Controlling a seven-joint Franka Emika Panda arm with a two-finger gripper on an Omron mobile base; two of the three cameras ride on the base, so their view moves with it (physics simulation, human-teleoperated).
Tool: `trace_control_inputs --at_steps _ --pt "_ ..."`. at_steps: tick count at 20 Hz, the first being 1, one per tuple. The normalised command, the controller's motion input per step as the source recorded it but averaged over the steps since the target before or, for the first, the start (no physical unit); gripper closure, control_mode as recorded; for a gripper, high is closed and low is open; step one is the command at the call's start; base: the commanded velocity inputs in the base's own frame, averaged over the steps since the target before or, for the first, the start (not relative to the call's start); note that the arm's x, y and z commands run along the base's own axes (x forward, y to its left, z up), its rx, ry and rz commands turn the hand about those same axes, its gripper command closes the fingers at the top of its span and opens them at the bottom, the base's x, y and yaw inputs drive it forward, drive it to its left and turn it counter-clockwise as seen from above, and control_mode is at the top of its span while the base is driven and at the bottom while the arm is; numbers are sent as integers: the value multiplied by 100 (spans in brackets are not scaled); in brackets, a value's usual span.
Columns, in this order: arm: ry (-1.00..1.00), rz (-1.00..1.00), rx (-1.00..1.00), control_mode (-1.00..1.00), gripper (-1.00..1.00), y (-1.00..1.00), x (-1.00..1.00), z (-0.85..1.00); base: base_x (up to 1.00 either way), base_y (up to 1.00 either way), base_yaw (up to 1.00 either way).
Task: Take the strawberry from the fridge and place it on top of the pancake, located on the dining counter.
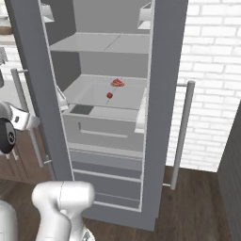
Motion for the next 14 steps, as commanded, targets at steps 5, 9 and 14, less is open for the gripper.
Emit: trace_control_inputs --at_steps 5,9,14 --pt "7 -3 27 -100 -100 -94 -40 14 0 0 0" --pt "13 -3 23 -100 -100 -87 -5 21 0 0 0" --pt "16 -4 18 -100 -100 -44 23 30 0 0 0"
